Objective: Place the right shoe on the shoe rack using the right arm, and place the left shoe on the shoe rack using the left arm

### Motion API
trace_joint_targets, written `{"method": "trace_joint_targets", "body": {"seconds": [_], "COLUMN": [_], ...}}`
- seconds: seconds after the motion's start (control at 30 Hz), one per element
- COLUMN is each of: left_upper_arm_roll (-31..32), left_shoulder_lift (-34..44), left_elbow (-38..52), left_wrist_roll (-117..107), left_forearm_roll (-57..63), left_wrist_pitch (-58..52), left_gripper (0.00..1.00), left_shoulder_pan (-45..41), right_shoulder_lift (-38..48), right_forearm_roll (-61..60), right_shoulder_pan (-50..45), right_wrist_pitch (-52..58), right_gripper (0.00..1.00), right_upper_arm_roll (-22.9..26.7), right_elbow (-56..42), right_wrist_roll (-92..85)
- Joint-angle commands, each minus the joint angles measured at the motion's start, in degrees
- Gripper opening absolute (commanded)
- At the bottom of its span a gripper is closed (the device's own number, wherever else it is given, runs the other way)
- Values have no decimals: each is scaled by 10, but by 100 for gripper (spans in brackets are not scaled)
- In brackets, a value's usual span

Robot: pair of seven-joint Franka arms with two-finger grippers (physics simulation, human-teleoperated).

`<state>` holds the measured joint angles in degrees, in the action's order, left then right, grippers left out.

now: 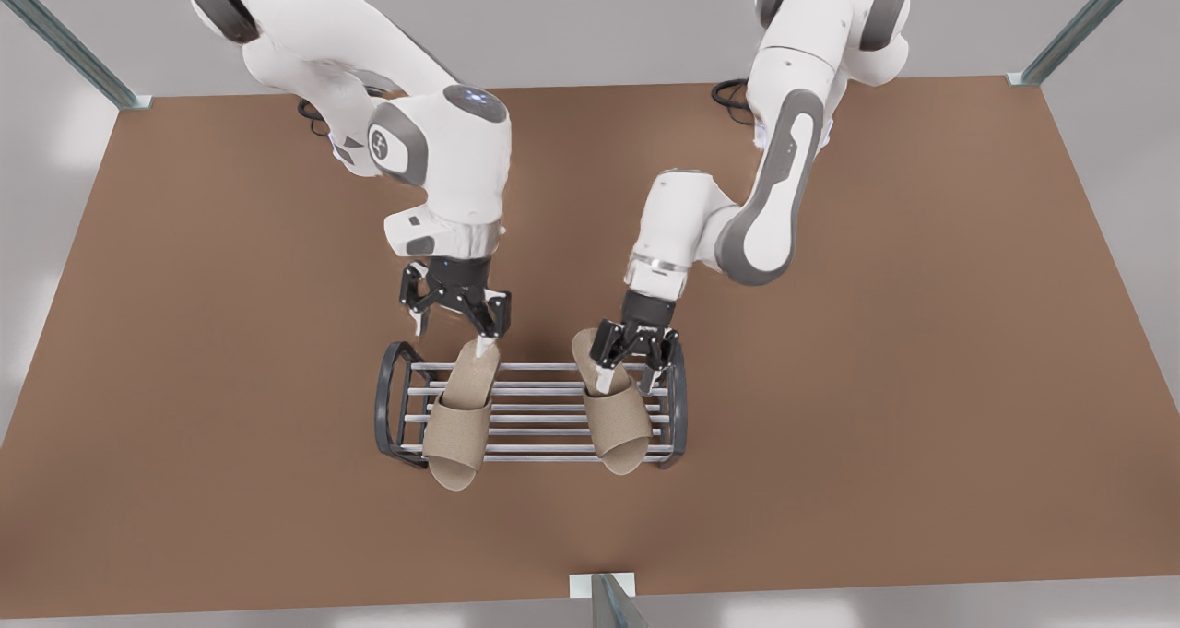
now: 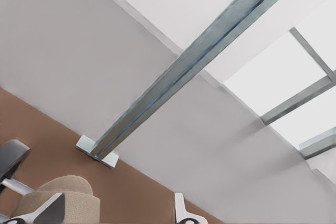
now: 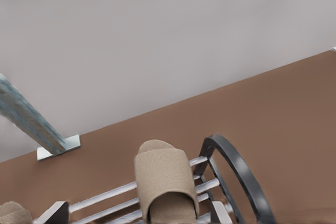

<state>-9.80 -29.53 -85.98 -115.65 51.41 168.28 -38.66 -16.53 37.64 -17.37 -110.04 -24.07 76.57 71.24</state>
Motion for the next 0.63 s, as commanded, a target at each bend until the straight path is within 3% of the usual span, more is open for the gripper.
{"method": "trace_joint_targets", "body": {"seconds": [0.0, 0.03, 0.07, 0.13, 0.17, 0.23, 0.3, 0.37, 0.47, 0.6], "left_upper_arm_roll": [122, 122, 121, 122, 122, 122, 122, 116, 118, 118], "left_shoulder_lift": [28, 32, 31, 33, 34, 40, 60, 95, 152, 160], "left_elbow": [59, 106, 184, 224, 238, 250, 247, 195, 115, 103], "left_wrist_roll": [672, 948, 1046, 1050, 1050, 1051, 1053, 1201, 1207, 1206], "left_forearm_roll": [-241, -316, -397, -438, -468, -468, -466, -466, -468, -476], "left_wrist_pitch": [-529, -716, -849, -919, -928, -930, -935, -926, -866, -865], "left_gripper": [100, 100, 100, 100, 100, 100, 100, 100, 100, 100], "left_shoulder_pan": [118, 153, 201, 223, 234, 239, 236, 244, 249, 248], "right_shoulder_lift": [14, 15, 17, 21, 31, 126, 142, 140, 131, 127], "right_forearm_roll": [-146, -192, -265, -379, -371, -339, -337, -339, -353, -352], "right_shoulder_pan": [-2, 5, 72, 106, 132, 133, 131, 134, 152, 150], "right_wrist_pitch": [237, 270, 285, 286, 271, 163, 151, 178, 219, 221], "right_gripper": [100, 100, 100, 100, 100, 100, 100, 100, 100, 100], "right_upper_arm_roll": [-22, -18, -6, 158, 185, 186, 172, 173, 175, 175], "right_elbow": [-90, -107, -93, -6, 31, 197, 240, 233, 200, 199], "right_wrist_roll": [-118, -127, -207, -500, -606, -633, -636, -670, -711, -708]}}
